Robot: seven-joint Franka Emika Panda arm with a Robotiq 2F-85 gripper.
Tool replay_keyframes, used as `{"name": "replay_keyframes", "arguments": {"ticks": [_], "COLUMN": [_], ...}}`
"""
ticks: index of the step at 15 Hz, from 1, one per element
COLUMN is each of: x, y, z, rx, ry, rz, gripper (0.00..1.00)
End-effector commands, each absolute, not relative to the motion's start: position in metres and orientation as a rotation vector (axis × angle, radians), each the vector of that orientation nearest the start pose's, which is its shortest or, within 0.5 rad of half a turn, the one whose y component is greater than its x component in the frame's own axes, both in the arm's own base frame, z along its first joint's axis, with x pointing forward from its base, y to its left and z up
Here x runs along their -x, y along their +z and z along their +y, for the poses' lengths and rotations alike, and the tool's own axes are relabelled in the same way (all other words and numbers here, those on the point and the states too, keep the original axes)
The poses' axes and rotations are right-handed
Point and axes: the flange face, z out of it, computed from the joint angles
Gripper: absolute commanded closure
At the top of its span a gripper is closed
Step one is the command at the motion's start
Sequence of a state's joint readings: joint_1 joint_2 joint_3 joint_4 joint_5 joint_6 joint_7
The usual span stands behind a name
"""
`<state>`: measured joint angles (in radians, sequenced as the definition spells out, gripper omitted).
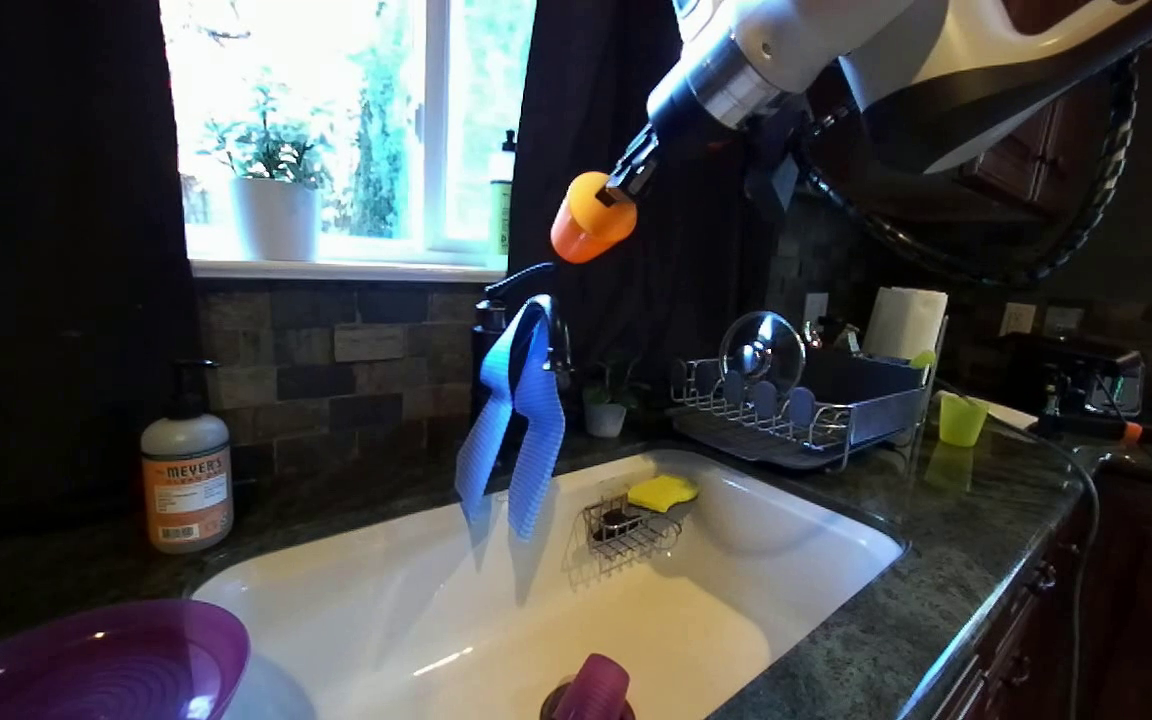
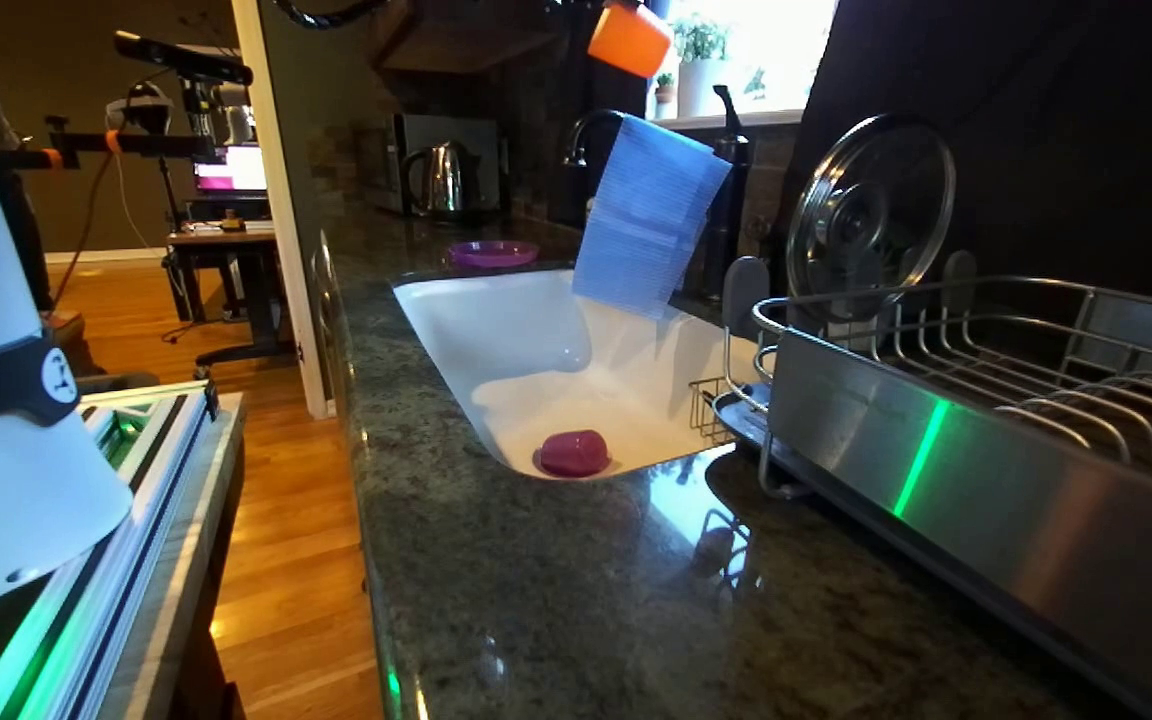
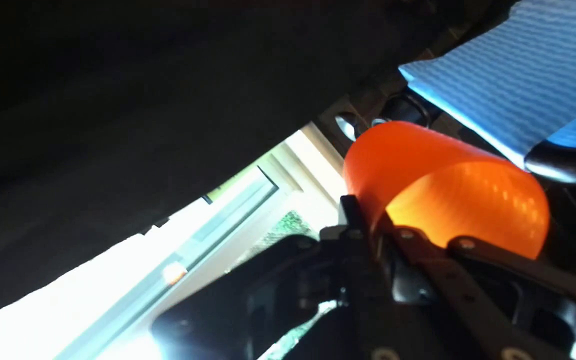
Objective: Put the orange cup on the pink plate
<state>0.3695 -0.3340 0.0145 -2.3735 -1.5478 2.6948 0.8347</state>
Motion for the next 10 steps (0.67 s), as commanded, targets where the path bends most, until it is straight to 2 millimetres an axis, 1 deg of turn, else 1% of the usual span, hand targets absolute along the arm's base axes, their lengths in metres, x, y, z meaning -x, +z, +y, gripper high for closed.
{"name": "replay_keyframes", "arguments": {"ticks": [1, 2, 3, 8, 9, 10], "x": [-0.455, -0.437, -0.442, -0.442, -0.442, -0.445], "y": [0.498, 0.5, 0.499, 0.501, 0.501, 0.508], "z": [0.237, 0.221, 0.224, 0.223, 0.223, 0.231], "rx": [-1.983, -2.022, -2.017, -2.018, -2.018, -1.985], "ry": [1.217, 1.239, 1.236, 1.239, 1.239, 1.258], "rz": [1.154, 1.038, 1.053, 1.046, 1.047, 1.075], "gripper": [0.99, 0.99, 0.96, 0.96, 0.99, 0.99]}}
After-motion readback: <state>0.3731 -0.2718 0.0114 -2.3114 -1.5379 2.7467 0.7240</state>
